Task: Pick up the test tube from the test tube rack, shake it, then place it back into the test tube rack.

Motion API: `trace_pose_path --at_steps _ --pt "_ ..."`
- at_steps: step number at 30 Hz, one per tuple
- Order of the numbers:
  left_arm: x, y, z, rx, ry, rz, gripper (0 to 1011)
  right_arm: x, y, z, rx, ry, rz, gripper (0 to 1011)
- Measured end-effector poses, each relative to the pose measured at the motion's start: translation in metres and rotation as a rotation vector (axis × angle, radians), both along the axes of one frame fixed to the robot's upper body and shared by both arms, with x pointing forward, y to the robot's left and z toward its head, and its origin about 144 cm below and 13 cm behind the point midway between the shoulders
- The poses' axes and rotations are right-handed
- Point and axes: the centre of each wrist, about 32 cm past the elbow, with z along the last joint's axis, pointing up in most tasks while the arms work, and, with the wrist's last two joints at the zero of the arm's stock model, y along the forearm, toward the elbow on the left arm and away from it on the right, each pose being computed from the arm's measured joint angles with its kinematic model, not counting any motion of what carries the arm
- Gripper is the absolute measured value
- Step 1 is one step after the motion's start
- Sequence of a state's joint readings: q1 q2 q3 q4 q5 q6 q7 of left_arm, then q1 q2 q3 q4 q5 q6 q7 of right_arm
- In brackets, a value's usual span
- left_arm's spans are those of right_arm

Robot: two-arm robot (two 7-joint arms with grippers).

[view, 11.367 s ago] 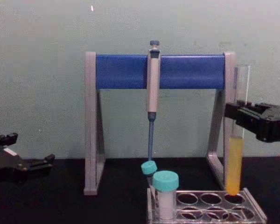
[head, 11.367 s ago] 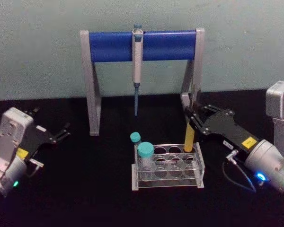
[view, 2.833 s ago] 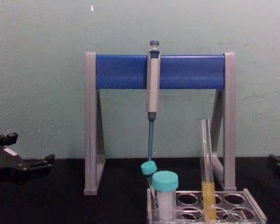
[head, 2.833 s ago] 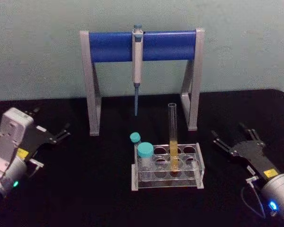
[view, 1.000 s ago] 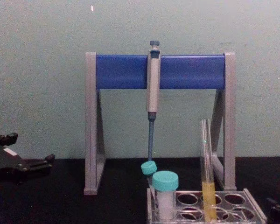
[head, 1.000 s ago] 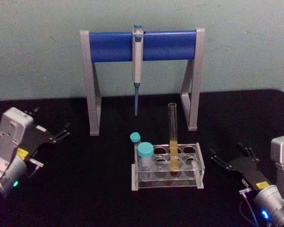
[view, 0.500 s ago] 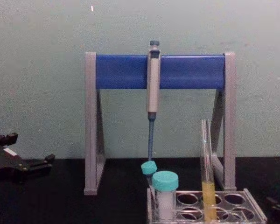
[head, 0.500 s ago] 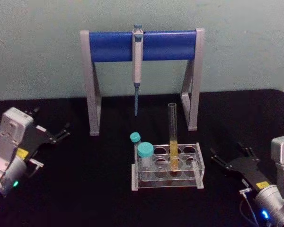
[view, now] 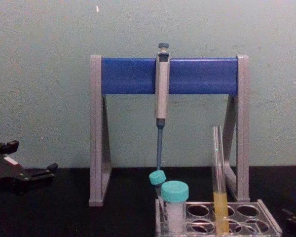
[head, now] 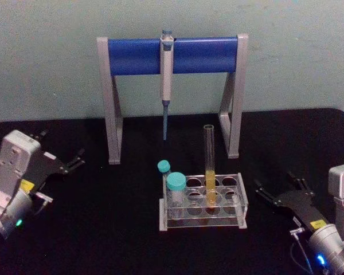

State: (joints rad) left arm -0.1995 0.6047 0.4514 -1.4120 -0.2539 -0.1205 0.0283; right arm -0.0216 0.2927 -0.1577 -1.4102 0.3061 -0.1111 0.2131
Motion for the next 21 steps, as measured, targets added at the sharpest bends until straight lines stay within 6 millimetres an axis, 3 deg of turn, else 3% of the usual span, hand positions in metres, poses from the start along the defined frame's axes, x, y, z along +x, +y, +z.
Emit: trace_pose_path --at_steps 21 --pt "0.0000 0.0000 0.0000 0.000 0.000 0.000 1010 0.0000 0.0000 0.0000 0.000 0.000 0.000 1000"
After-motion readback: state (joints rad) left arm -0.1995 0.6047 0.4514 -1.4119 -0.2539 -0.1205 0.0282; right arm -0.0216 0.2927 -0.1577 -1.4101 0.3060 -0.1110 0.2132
